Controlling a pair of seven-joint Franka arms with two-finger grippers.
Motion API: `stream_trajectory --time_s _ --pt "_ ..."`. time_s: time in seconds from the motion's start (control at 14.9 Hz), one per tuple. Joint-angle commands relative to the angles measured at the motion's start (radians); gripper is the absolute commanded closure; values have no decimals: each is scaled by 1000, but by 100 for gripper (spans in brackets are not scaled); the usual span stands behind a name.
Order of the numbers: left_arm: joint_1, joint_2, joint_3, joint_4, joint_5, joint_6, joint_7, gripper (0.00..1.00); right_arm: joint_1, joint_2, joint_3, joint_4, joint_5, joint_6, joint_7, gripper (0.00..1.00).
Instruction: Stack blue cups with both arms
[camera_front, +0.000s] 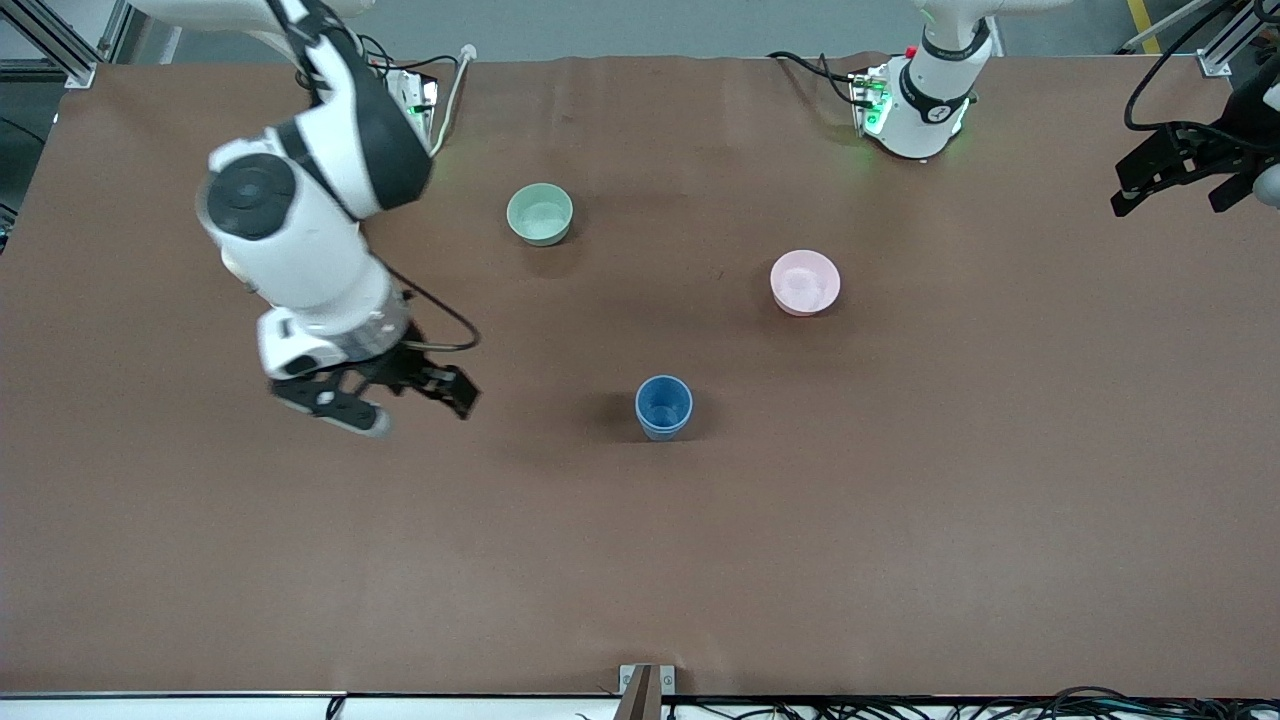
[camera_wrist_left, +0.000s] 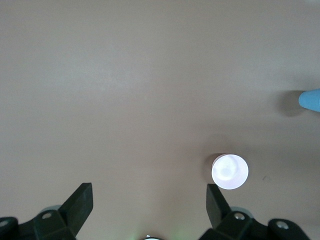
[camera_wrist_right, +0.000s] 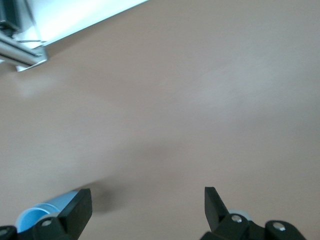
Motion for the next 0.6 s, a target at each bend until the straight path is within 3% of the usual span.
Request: stream_trajectory --time_s 0.0,0.07,0.54 --pt "-1 -6 -14 22 -5 -12 -3 0 -94 -90 -2 -49 -7 -70 -187 1" --pt "2 -3 -41 25 4 -15 -6 0 -105 -109 -29 -49 -3 -97 -243 1" --pt "12 4 -42 25 5 -14 11 0 -146 -254 -235 -38 112 -288 -626 0"
